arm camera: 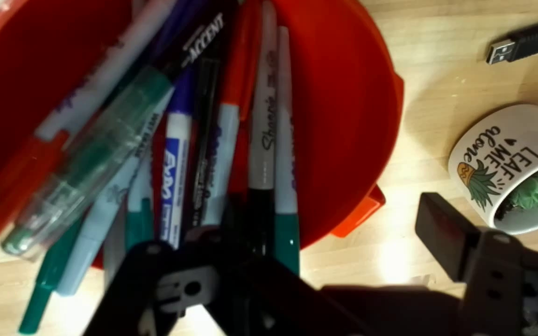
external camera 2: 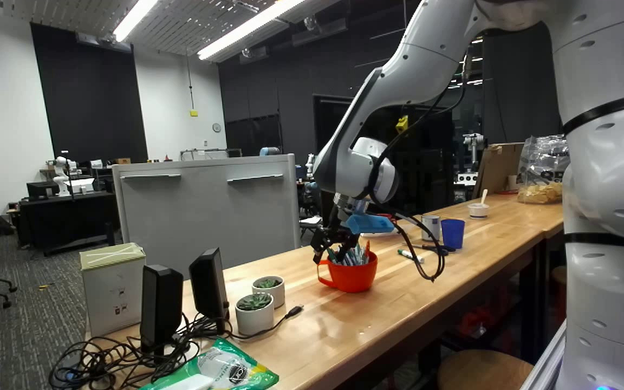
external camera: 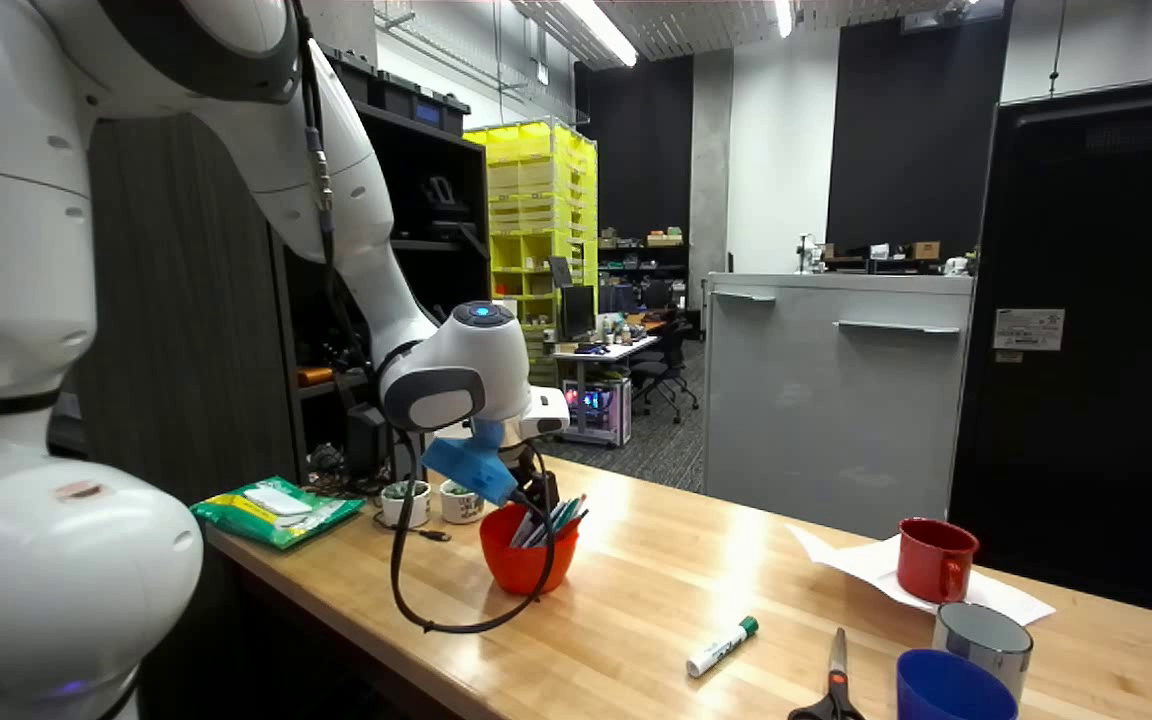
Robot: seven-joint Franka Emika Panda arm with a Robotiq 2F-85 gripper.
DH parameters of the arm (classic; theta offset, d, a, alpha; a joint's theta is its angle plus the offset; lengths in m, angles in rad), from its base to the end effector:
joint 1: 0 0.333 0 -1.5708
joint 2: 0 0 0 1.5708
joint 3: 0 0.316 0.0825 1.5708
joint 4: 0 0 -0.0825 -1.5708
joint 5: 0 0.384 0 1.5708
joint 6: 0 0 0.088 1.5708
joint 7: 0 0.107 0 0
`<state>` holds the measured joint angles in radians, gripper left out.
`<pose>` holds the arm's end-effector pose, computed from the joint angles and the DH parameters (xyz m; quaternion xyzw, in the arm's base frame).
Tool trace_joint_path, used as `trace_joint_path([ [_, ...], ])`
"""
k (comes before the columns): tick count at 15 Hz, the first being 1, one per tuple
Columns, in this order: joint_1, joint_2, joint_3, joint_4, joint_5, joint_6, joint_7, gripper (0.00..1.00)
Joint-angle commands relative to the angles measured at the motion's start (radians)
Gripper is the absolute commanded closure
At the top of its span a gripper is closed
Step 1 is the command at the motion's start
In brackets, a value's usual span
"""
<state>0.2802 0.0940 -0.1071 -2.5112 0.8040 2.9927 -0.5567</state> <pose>0.4839 0.0322 0.2758 -0.9753 0.0207 -0.2002 0.0906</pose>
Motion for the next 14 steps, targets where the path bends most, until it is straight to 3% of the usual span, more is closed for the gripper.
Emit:
trace_joint_path([
  [1,-0.013,0.012,0.011,0.019,0.052,-0.020,-0.059,0.39],
  [9,-0.011,0.008,0.017,0.014,0.061,-0.021,-0.086,0.97],
  [14,-0.008,-0.008,0.027,0.006,0.077,-0.016,-0.105,0.94],
])
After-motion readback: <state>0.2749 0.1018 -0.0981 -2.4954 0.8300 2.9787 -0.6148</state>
